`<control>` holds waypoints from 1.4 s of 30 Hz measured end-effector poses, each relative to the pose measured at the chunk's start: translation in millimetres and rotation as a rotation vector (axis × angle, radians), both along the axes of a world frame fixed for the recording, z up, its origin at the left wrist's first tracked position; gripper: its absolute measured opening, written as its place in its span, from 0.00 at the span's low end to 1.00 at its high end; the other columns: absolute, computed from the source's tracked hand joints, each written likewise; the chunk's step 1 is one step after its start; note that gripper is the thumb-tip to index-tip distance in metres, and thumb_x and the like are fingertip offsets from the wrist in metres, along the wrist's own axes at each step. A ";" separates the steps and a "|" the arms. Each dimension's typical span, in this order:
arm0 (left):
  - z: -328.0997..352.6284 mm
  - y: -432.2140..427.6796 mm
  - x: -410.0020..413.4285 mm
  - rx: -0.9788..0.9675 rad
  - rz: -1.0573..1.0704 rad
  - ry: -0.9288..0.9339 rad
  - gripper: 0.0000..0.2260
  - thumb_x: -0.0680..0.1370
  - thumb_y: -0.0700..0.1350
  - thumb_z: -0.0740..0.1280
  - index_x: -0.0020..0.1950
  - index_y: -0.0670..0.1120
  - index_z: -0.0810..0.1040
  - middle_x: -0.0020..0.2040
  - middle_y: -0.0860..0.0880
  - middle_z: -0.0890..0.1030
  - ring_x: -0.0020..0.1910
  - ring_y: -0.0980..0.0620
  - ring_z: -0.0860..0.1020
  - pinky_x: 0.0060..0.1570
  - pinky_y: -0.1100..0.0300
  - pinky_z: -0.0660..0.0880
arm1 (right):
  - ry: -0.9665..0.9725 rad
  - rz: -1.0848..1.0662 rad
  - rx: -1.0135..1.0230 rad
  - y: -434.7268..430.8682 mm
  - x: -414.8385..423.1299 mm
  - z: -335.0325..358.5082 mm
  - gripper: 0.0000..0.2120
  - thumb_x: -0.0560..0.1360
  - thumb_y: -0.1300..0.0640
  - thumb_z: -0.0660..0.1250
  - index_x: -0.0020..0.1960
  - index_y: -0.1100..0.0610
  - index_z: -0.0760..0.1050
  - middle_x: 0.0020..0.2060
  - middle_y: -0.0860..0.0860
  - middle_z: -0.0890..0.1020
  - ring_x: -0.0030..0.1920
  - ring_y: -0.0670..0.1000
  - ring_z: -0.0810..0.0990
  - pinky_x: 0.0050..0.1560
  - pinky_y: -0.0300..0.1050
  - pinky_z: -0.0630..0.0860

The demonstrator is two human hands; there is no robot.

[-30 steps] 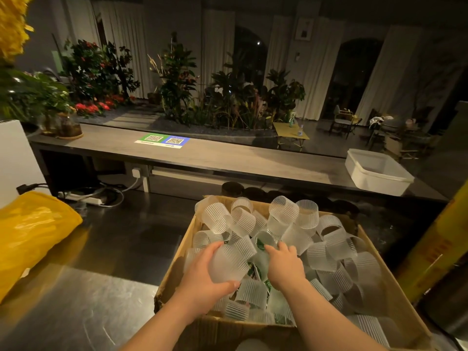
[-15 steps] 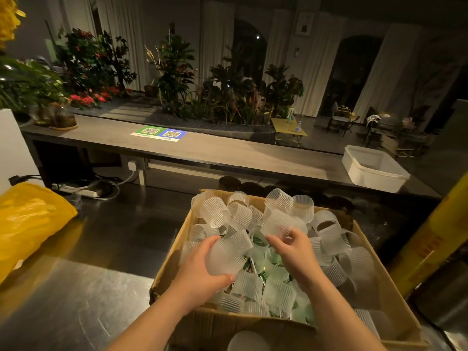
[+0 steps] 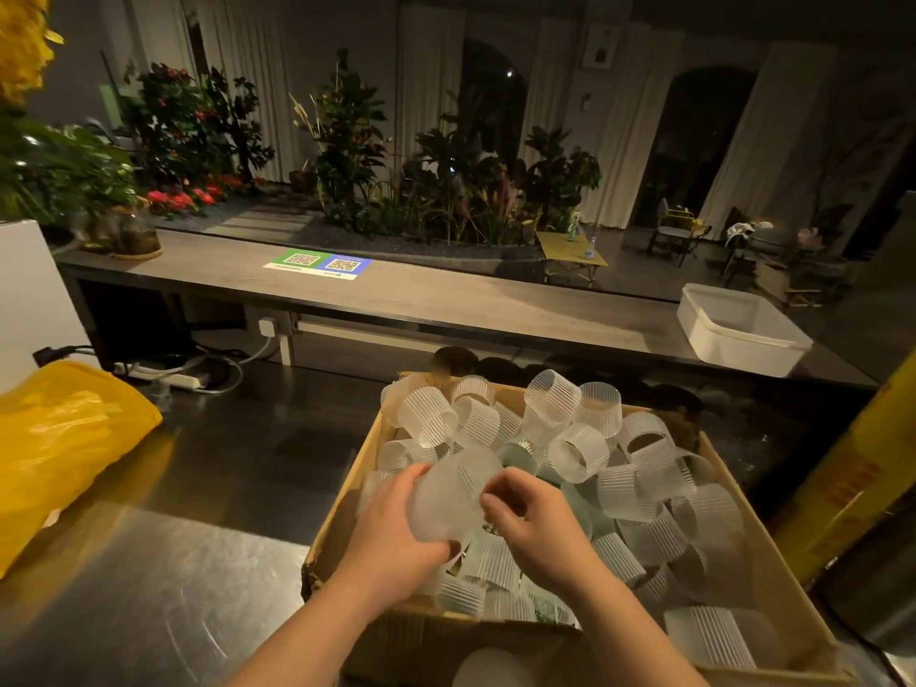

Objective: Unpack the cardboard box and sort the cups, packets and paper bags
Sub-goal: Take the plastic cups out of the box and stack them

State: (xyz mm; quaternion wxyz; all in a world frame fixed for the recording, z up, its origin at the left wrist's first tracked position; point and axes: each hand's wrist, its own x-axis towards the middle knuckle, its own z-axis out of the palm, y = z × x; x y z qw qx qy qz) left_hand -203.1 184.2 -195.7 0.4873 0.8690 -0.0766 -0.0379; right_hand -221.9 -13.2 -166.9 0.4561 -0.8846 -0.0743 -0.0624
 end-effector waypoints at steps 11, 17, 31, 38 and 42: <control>4.2 0.0 -5.3 0.091 -0.129 -0.026 0.46 0.70 0.46 0.80 0.77 0.68 0.55 0.66 0.66 0.61 0.64 0.56 0.67 0.61 0.55 0.78 | 0.349 0.226 -0.191 9.2 24.9 16.0 0.08 0.77 0.56 0.61 0.45 0.53 0.79 0.41 0.49 0.81 0.42 0.46 0.78 0.49 0.54 0.78; 5.3 1.1 -7.2 0.164 -0.206 -0.058 0.42 0.71 0.44 0.78 0.74 0.69 0.58 0.66 0.70 0.59 0.66 0.58 0.65 0.64 0.56 0.75 | 0.409 0.302 -0.292 20.3 24.1 10.8 0.05 0.76 0.56 0.62 0.43 0.52 0.76 0.40 0.48 0.79 0.39 0.49 0.76 0.44 0.49 0.73; 0.2 -2.5 -2.5 0.061 0.176 -0.114 0.42 0.72 0.54 0.79 0.77 0.62 0.56 0.68 0.62 0.63 0.68 0.57 0.63 0.71 0.49 0.69 | -0.012 -0.118 -0.317 65.8 130.0 39.9 0.22 0.80 0.46 0.68 0.72 0.48 0.71 0.66 0.50 0.76 0.64 0.52 0.75 0.65 0.53 0.75; 0.0 5.0 5.0 -0.105 0.253 -0.025 0.39 0.71 0.51 0.80 0.74 0.63 0.60 0.65 0.62 0.66 0.63 0.58 0.66 0.64 0.51 0.73 | 0.054 -0.025 -0.519 76.8 142.0 23.7 0.26 0.75 0.47 0.74 0.70 0.49 0.70 0.66 0.51 0.75 0.67 0.56 0.73 0.70 0.60 0.65; -2.5 6.5 6.7 -0.166 0.244 0.003 0.39 0.69 0.53 0.79 0.74 0.65 0.61 0.66 0.60 0.68 0.64 0.55 0.69 0.65 0.47 0.75 | -0.011 -0.049 -0.089 52.2 117.4 33.3 0.18 0.73 0.49 0.76 0.58 0.52 0.72 0.58 0.49 0.73 0.55 0.50 0.76 0.52 0.44 0.80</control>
